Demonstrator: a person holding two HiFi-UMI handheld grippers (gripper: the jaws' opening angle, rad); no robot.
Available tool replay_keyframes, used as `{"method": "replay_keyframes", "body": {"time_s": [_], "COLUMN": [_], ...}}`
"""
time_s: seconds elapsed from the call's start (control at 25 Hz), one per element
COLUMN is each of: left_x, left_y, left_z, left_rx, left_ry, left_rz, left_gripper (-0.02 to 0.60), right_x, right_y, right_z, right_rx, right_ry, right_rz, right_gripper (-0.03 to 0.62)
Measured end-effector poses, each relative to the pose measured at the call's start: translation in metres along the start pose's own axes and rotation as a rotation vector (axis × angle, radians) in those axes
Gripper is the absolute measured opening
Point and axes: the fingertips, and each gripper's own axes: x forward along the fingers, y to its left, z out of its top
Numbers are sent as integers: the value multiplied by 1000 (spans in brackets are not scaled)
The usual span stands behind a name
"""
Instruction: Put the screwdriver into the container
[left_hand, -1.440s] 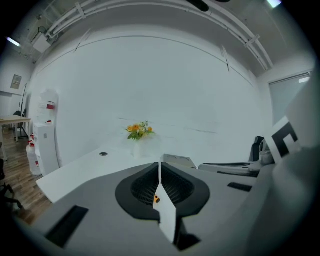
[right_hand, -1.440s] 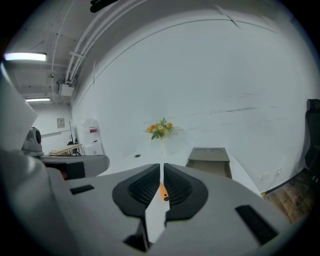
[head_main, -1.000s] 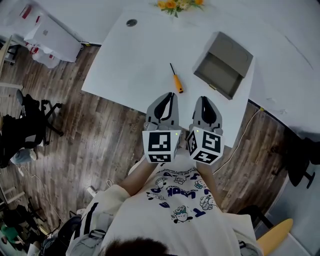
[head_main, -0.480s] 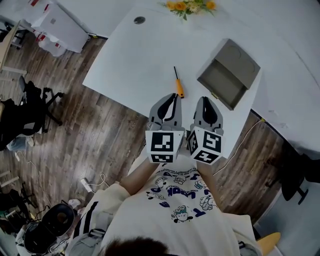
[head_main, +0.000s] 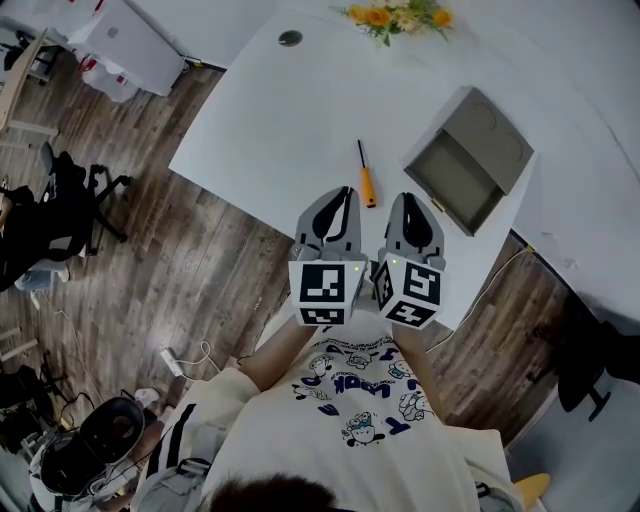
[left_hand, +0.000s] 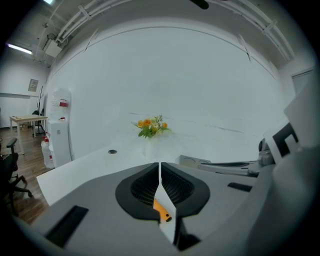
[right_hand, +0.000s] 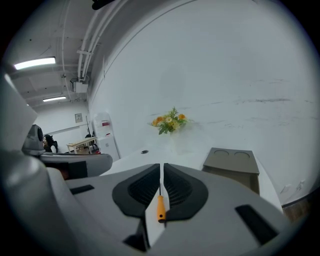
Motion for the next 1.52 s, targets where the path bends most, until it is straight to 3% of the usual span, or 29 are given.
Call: {"method": "replay_keyframes", "body": {"time_s": [0.6,1.52], "left_x": [39,80], "left_y": [41,66], "left_z": [-8,-65], "left_rx": [-26,-88], "left_ry": [72,238], "left_rz": [10,11], "left_gripper": [28,28], "right_x": [56,107], "right_y": [10,23], "right_z": [-7,-67], "right_rx": [-4,-21], "right_ry": [74,289], "right_rz": [0,46], "right_gripper": [41,44]}}
